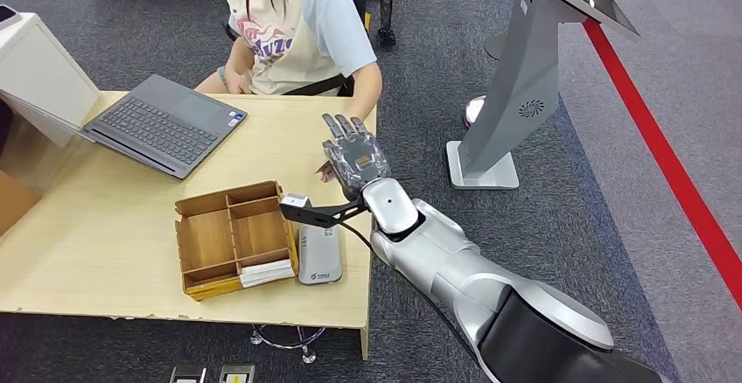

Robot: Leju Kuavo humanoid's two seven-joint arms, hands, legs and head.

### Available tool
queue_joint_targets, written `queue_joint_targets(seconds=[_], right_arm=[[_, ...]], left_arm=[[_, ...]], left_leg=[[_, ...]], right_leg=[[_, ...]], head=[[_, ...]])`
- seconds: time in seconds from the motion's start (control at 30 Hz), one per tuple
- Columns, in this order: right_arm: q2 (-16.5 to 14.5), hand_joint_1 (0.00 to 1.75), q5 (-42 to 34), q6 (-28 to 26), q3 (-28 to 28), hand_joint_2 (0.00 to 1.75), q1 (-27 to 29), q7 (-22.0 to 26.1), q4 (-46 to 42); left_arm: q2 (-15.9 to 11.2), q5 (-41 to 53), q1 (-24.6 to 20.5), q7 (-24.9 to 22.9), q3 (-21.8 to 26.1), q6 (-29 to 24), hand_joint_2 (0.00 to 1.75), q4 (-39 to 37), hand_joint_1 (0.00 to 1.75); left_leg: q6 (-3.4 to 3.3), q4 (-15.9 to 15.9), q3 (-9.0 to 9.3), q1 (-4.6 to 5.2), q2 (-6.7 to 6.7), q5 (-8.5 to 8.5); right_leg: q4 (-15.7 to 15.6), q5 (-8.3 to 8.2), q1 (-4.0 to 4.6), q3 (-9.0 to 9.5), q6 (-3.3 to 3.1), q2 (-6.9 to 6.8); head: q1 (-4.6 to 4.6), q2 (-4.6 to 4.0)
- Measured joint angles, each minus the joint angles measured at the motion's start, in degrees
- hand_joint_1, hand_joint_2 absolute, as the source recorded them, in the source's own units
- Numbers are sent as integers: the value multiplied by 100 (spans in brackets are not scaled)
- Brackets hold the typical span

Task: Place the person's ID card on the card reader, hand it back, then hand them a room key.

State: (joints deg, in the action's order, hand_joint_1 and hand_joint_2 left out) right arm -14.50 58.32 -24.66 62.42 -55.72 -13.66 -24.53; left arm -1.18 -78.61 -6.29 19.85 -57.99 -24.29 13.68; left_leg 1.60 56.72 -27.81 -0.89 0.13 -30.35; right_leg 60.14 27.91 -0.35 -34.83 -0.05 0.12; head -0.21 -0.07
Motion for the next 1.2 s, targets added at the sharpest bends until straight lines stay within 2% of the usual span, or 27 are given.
queue_joint_targets(seconds=[0.03,0.17,0.3,0.43,0.53,0.63,0.73,0.83,0.93,1.03,1.2], right_arm=[[1,0,10,-18,0,175,0,9,7],[4,0,110,-123,0,0,1,10,23],[7,0,213,-367,0,0,4,2,32],[8,0,96,-832,-12,175,24,96,25],[7,0,-518,-1188,-126,175,99,512,-62],[5,0,-1833,-1334,-497,175,336,1258,-464],[10,0,-3753,-840,-885,175,681,2009,-1179],[96,0,-5726,-117,-1113,175,1194,2342,-2265],[354,0,-7238,301,-1231,175,1758,2577,-3513],[723,0,-8383,404,-1481,175,2452,2876,-4641],[1408,0,-8896,428,-1996,175,3574,3093,-6318]], left_arm=[[0,2,-5,-5,0,-3,0,0,0],[0,17,-15,-17,-1,-12,0,0,0],[0,50,-25,-32,-2,-42,0,0,0],[0,80,-34,-51,-5,-84,0,0,0],[0,81,-39,-55,-7,-104,0,0,0],[1,38,-37,-32,-7,-110,0,0,0],[1,-97,-14,61,0,-107,0,-1,0],[1,-308,23,137,30,-121,0,-3,0],[1,-543,56,183,108,-203,0,-7,0],[5,-718,80,266,230,-322,0,-15,0],[35,-762,119,417,456,-403,0,-20,0]], left_leg=[[0,0,0,0,0,0],[0,0,0,0,0,0],[0,0,1,0,0,0],[0,0,2,0,0,0],[0,0,1,-1,0,1],[0,0,0,-1,0,1],[0,-1,0,-1,0,1],[0,0,1,0,-1,0],[0,0,2,2,-3,0],[-1,0,4,4,-5,-1],[-5,2,3,7,9,-8]], right_leg=[[0,0,0,0,0,0],[0,0,0,0,0,0],[0,-1,0,1,0,0],[0,-1,0,1,0,0],[0,-1,0,2,0,0],[1,-1,0,2,0,0],[0,-1,0,2,0,0],[-1,0,1,-1,0,0],[-3,0,1,0,0,-1],[-9,0,0,4,1,-3],[-13,-2,-7,3,3,8]], head=[[0,0],[1,0],[1,0],[1,0],[1,0],[1,0],[1,0],[0,0],[0,0],[0,0],[-1,0]])
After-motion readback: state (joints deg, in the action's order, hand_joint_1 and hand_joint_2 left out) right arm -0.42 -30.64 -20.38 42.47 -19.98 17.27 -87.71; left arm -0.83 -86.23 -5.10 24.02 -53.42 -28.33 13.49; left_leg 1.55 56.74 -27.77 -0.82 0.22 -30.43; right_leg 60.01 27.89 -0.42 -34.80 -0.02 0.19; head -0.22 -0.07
